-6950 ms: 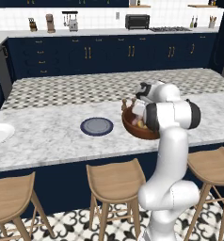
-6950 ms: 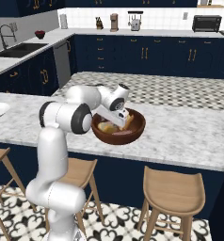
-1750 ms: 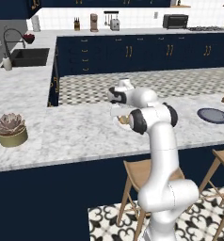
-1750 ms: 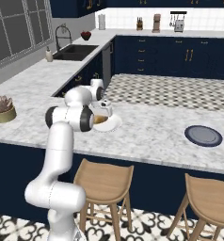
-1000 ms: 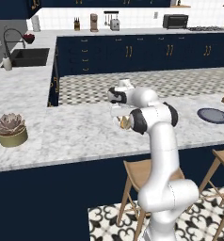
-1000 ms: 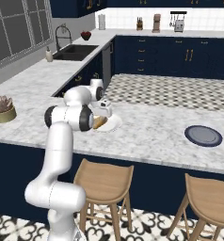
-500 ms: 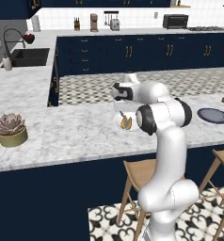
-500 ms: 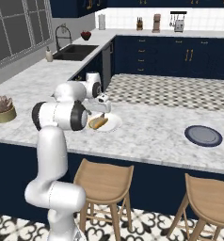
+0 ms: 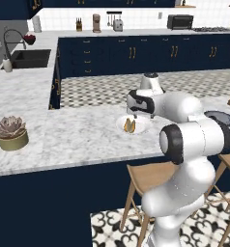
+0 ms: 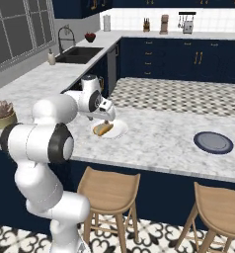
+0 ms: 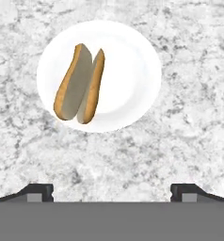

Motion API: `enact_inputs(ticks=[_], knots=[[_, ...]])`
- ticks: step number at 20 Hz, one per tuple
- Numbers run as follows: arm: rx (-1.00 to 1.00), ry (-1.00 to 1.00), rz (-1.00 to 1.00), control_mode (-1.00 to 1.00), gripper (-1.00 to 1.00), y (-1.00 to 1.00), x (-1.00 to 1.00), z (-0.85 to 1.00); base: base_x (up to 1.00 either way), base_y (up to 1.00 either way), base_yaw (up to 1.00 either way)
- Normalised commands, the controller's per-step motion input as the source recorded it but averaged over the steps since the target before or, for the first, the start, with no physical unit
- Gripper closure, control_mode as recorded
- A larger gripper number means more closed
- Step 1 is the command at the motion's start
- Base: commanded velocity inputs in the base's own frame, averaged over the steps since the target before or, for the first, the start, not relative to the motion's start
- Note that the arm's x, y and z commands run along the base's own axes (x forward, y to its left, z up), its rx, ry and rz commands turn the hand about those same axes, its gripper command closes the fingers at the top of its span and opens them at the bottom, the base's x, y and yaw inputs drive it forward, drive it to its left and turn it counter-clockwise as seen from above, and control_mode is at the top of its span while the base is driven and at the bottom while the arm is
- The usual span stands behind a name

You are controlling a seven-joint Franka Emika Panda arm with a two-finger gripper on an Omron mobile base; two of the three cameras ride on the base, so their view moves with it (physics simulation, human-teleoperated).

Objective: Place one bun and one sausage from the bowl on each plate.

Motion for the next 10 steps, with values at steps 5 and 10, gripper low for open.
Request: enact_inputs(ticks=[5, 10], knots=[[0.0, -0.17, 0.02, -1.0, -1.0, -0.04, -0.76, 0.58, 0.0, 0.0, 0.0], [-0.04, 0.03, 0.01, 1.0, -1.0, 0.07, -0.07, -0.06, -0.12, -0.06, 0.0]])
